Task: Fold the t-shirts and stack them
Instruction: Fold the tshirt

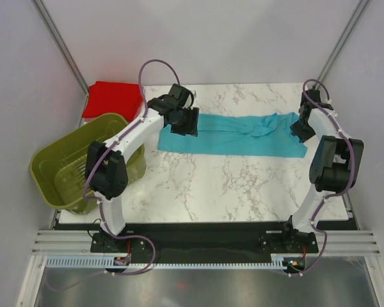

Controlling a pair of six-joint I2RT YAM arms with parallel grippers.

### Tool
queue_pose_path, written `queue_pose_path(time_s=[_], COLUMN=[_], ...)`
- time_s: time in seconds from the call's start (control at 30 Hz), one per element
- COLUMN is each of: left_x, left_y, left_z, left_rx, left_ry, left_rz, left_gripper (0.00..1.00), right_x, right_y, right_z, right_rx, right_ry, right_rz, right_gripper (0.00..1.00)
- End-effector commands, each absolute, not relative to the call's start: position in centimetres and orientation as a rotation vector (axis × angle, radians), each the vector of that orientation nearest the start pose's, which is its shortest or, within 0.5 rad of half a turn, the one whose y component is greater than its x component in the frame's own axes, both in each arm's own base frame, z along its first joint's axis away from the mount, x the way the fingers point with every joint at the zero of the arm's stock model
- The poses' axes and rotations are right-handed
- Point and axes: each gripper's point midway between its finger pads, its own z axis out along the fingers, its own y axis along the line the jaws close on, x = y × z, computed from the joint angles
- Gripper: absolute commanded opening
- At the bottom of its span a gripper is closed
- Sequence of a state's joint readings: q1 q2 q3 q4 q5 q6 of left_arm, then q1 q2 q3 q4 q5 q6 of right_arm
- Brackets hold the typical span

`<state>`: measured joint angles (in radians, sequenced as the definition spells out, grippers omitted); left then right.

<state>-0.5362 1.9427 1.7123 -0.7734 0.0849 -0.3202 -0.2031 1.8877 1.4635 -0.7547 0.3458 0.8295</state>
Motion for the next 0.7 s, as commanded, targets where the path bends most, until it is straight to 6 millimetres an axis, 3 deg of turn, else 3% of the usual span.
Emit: queue_pose_path(time_s=[0.0, 0.07, 0.27, 0.3, 0.4, 0.57, 0.67], left_x=[38.3, 38.1, 37.1, 37.0, 36.5, 35.9, 35.8], left_y=[-26.4, -25.6, -24.1, -24.0, -23.7, -23.3, -23.2], left_z=[18.7, 19.4, 18.5, 18.6, 19.4, 19.9, 20.2], left_rx=[0.326, 0.322, 0.335, 0.343, 0.353, 0.349, 0.366], left_ry=[2.488, 2.466, 2.491, 2.486, 2.469, 2.456, 2.446], left_rz=[-0.495, -0.472, -0.445, -0.445, -0.447, -0.448, -0.451], left_gripper=[0.60, 0.62, 0.63, 0.63, 0.63, 0.64, 0.64], right_x=[42.4, 42.9, 45.0, 45.4, 45.0, 45.8, 47.7], right_y=[-8.2, -7.4, -6.1, -6.5, -8.0, -10.4, -12.1], right_z=[9.2, 8.4, 5.7, 5.7, 3.2, 1.7, 1.1], right_rx=[1.463, 1.510, 1.498, 1.479, 1.444, 1.350, 1.253], right_ry=[2.192, 2.166, 2.172, 2.167, 2.202, 2.241, 2.264], right_rz=[-0.139, -0.113, -0.109, -0.137, -0.282, -0.415, -0.453], right_gripper=[0.47, 0.48, 0.49, 0.49, 0.48, 0.48, 0.47])
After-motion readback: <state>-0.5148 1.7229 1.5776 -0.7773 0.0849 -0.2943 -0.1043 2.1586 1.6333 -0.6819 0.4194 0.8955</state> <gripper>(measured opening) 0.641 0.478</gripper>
